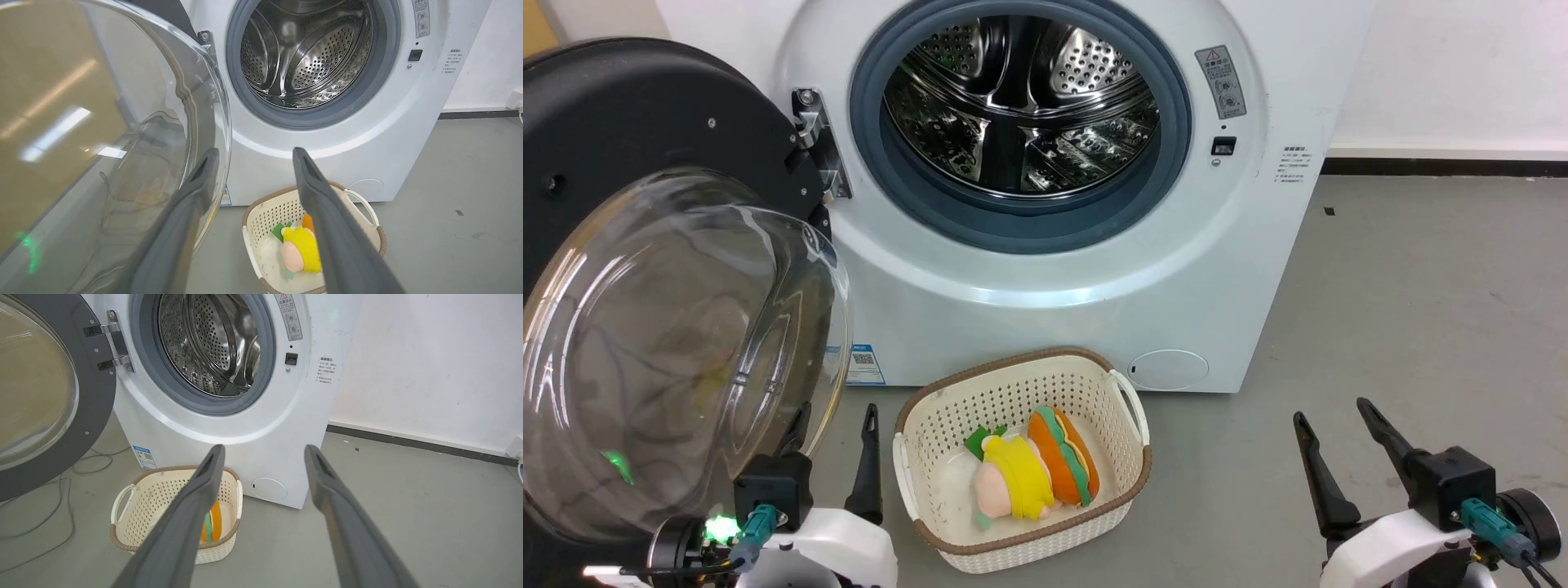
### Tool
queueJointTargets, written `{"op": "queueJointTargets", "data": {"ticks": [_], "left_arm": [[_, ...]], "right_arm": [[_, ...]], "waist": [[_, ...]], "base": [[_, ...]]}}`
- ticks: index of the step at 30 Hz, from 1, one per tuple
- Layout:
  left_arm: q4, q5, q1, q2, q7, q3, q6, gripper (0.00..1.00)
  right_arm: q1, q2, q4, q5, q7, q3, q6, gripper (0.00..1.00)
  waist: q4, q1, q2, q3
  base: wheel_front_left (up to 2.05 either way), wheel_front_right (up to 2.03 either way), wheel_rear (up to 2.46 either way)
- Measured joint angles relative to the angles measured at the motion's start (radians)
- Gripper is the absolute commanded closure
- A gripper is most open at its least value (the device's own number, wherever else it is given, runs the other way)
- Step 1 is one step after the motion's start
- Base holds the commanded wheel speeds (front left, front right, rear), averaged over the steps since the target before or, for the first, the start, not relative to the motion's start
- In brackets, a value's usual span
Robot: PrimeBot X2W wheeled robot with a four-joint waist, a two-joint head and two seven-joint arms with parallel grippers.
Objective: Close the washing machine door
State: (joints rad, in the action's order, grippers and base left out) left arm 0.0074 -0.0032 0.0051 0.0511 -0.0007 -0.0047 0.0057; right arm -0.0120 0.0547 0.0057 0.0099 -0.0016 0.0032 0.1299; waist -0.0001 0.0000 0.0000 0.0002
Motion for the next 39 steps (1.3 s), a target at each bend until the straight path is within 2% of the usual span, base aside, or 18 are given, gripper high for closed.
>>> {"op": "queueJointTargets", "data": {"ticks": [19, 39], "left_arm": [[0.014, -0.011, 0.0, 0.0, -0.038, -0.019, 0.01, 0.0], [0.021, -0.036, 0.0, 0.0, -0.08, -0.039, 0.031, 0.0]], "right_arm": [[-0.001, 0.0, 0.0, 0.03, -0.036, 0.005, 0.0, 0.0], [-0.005, 0.001, 0.001, 0.075, -0.077, 0.025, 0.0, 0.0]], "waist": [[0.021, 0.0, 0.0, 0.003], [0.107, 0.0, 0.0, 0.004]], "base": [[0.0, 0.0, 0.0], [0.0, 0.0, 0.0]]}}
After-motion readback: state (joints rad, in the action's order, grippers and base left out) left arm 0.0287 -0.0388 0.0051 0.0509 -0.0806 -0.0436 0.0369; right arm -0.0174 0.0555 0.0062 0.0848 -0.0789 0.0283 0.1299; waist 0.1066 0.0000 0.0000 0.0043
